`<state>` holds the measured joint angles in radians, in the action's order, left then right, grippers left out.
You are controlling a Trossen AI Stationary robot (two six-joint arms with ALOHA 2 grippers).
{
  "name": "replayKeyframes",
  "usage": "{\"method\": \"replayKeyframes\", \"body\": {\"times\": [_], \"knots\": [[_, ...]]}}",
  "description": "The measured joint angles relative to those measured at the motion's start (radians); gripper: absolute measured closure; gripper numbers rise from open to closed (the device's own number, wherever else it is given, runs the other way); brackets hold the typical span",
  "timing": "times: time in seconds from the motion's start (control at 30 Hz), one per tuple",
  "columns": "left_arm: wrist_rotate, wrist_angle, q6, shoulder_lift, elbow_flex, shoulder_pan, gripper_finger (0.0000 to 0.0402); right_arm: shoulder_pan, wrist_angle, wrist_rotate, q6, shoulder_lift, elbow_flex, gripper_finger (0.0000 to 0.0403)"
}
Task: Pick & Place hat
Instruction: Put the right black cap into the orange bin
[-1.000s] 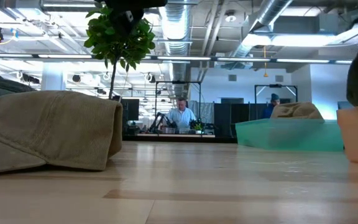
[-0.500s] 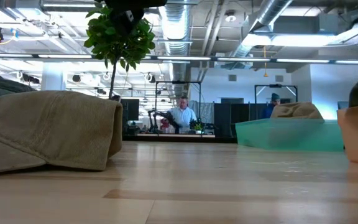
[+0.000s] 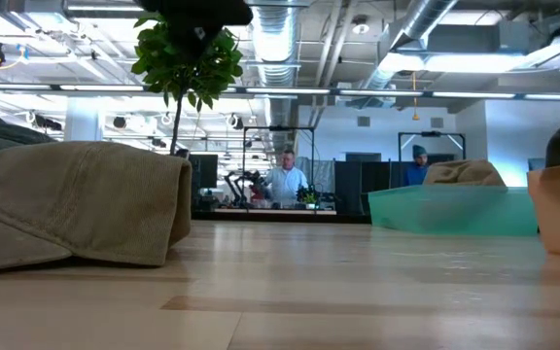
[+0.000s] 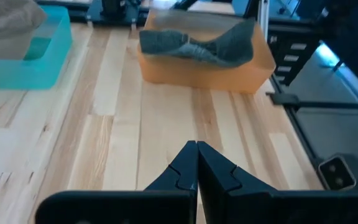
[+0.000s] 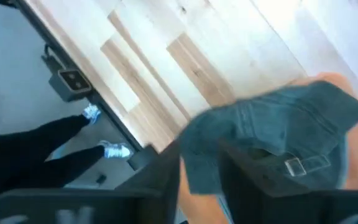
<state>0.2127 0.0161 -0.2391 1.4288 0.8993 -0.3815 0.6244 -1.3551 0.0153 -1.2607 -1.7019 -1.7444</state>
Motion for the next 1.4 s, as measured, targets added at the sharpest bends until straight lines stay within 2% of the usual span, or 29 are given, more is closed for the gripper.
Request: {"method": "replayKeyframes", "body": {"times": [0.17,0.23,0.43,0.6,0.8,0.93,1.3,1.4], "knots": [[-0.035,-0.051,0.001,0.0,0.0,0.0,0.0401,-0.105,-0.12,-0.119,0.057,-0.169,-0.188,0.0385],[-0.035,-0.073,0.001,0.0,0.0,0.0,0.0401,-0.132,-0.196,-0.158,0.064,-0.237,-0.251,0.0397],[-0.035,-0.161,0.009,-0.006,0.0,0.007,0.0402,-0.186,-0.217,-0.264,0.013,-0.351,-0.276,0.0388],[-0.035,-0.244,0.059,-0.025,-0.001,0.014,0.0402,-0.19,-0.216,-0.272,-0.057,-0.379,-0.266,0.038],[-0.035,-0.296,0.104,-0.063,-0.002,0.015,0.0401,-0.181,-0.215,-0.24,-0.171,-0.379,-0.257,0.0343],[-0.033,-0.294,0.133,-0.129,-0.026,0.016,0.0401,-0.165,-0.216,-0.242,-0.207,-0.38,-0.195,0.0306],[-0.023,-0.293,0.14,-0.32,-0.144,0.022,0.0402,-0.168,-0.215,-0.249,-0.309,-0.378,-0.132,0.0166],[-0.016,-0.297,0.134,-0.343,-0.164,0.022,0.0402,-0.169,-0.215,-0.266,-0.33,-0.38,-0.095,0.0142]]}}
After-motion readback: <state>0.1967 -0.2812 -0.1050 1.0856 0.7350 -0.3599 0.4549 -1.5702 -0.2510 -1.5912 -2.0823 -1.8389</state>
